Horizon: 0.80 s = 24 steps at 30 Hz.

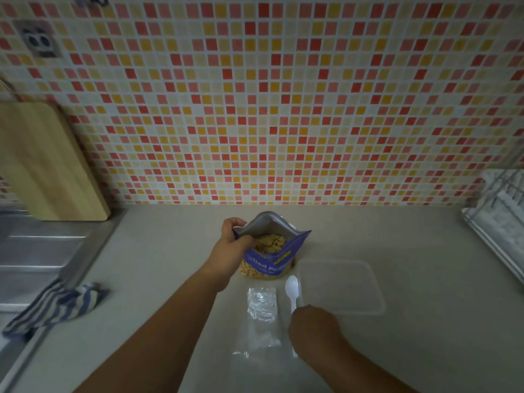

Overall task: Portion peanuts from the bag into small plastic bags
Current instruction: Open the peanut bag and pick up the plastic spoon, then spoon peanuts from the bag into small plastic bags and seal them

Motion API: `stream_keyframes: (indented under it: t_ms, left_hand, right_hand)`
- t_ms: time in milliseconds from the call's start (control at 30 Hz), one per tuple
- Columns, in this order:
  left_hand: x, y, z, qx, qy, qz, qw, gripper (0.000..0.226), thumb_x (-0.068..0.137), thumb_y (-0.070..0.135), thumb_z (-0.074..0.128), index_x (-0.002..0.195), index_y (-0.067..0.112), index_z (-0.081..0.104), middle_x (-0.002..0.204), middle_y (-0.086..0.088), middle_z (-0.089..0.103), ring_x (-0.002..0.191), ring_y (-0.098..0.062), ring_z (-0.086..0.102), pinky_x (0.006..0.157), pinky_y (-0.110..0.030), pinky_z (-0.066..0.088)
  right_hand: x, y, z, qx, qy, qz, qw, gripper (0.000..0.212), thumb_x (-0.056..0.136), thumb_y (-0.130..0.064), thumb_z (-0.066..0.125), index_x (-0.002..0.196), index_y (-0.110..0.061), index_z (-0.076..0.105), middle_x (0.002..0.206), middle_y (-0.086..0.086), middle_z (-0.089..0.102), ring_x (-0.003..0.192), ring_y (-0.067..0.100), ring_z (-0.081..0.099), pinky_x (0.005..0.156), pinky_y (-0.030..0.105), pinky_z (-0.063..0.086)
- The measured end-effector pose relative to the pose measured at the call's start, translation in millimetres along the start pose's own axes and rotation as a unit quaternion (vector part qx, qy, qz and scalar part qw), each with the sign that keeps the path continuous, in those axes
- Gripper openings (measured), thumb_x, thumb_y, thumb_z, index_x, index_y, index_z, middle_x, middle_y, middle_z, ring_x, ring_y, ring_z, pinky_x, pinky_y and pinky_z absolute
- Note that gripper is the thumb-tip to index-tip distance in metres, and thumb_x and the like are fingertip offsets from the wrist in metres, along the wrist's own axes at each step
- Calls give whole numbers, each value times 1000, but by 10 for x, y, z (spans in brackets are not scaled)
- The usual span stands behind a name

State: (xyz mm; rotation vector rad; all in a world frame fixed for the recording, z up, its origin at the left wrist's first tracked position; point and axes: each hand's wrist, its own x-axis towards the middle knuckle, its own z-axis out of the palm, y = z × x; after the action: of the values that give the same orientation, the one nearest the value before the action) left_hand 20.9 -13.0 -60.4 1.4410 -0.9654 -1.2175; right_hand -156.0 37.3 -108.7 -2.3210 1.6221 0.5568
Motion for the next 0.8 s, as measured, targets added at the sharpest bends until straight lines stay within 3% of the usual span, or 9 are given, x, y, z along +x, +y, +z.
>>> stream_keyframes:
  t_ms: [233,433,567,667,733,800]
  left_hand:
    - [24,-17,-10,-15,-6,4,1000,25,88,2,50,95,24,41,94,-3,50,92,-23,51,88,-42,43]
    - [39,-3,-14,-13,6,8,1000,14,94,9,43,96,22,41,92,-2,49,91,-21,48,89,-41,41]
    - [40,7,-16,-18,4,7,1000,13,95,9,40,96,22,41,89,0,48,87,-20,48,87,-39,39]
    - [44,1,-27,-23,2,3,1000,10,95,11,39,98,21,42,89,-1,48,85,-18,47,86,-37,38]
    - [38,7,-30,-23,0,-2,1000,8,95,13,39,99,19,41,89,-2,48,84,-17,47,84,-35,40]
    - [34,21,-26,-25,0,-6,1000,7,95,13,38,100,18,41,90,-4,50,82,-15,49,79,-31,42]
  right_hand:
    - [-115,-13,-83,93,22,63,993,30,91,-21,45,115,-12,61,123,5,63,116,23,59,94,27,46]
    - [-517,222,-834,115,82,71,987,33,89,-39,46,105,-15,61,112,6,66,107,26,61,84,28,47]
    - [-872,456,-1525,128,208,51,968,16,88,-32,50,90,-24,64,88,0,68,85,21,64,71,27,47]
    - [-820,406,-1854,153,322,-22,934,16,90,-24,51,86,-25,66,79,-2,65,74,17,58,66,30,45]
    - [-524,273,-1940,89,308,-39,946,17,89,-19,52,96,-21,68,88,2,66,82,20,60,67,28,44]
    - [-119,94,-1932,10,217,-37,975,23,87,-16,53,106,-18,65,94,3,64,86,21,59,69,27,44]
